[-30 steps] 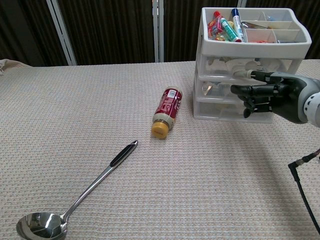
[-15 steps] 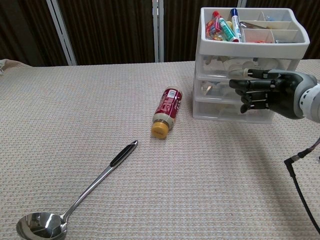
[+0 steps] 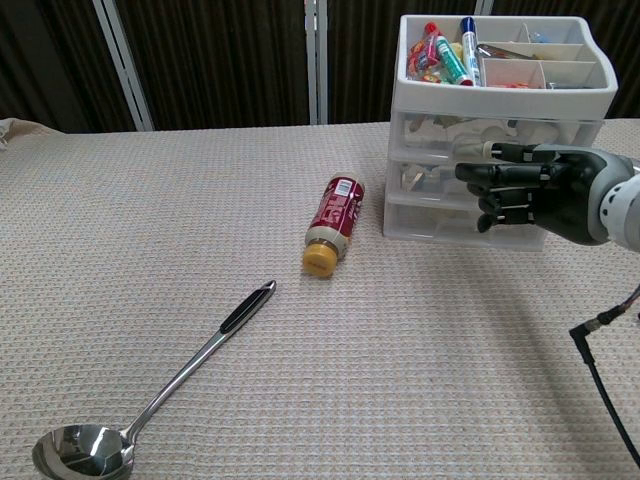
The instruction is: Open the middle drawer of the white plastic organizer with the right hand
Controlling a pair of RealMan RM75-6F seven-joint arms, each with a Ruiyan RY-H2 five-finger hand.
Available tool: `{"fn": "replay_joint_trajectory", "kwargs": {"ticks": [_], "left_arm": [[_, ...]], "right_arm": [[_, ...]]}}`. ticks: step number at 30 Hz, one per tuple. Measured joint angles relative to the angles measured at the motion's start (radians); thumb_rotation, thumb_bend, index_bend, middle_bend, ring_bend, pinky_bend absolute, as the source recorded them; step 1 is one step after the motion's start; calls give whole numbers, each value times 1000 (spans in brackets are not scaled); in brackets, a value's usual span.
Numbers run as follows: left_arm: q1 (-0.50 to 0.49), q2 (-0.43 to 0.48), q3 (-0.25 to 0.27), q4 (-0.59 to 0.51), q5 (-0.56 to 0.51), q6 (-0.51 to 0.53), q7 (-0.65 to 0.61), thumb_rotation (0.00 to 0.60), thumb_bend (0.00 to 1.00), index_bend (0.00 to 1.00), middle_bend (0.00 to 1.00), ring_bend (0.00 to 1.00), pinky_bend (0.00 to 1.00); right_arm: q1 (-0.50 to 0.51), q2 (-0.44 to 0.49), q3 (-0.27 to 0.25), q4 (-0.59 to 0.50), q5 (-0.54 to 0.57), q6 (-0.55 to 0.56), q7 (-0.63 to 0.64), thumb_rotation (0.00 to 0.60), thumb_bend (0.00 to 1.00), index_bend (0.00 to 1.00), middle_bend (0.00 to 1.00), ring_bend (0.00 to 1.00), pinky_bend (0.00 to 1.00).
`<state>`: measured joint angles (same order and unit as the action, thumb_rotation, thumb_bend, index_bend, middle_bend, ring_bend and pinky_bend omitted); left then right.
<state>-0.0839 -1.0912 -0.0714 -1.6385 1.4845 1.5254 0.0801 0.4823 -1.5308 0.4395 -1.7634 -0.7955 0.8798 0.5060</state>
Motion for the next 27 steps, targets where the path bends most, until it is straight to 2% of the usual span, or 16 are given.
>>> {"fn": "replay_joint_trajectory", "kwargs": {"ticks": [11, 27], "left_arm": [[0, -1, 0, 0, 0, 1, 3, 600, 66, 0, 0, 0, 0], [-2, 1, 0, -5, 3, 1, 7, 600, 66, 0, 0, 0, 0]], "right_arm": [[-17, 10, -16, -25, -32, -13, 20, 600, 333, 267, 745, 766, 633], [-55, 38, -66, -78, -100, -2, 24, 600, 333, 274, 742, 766, 631]]}}
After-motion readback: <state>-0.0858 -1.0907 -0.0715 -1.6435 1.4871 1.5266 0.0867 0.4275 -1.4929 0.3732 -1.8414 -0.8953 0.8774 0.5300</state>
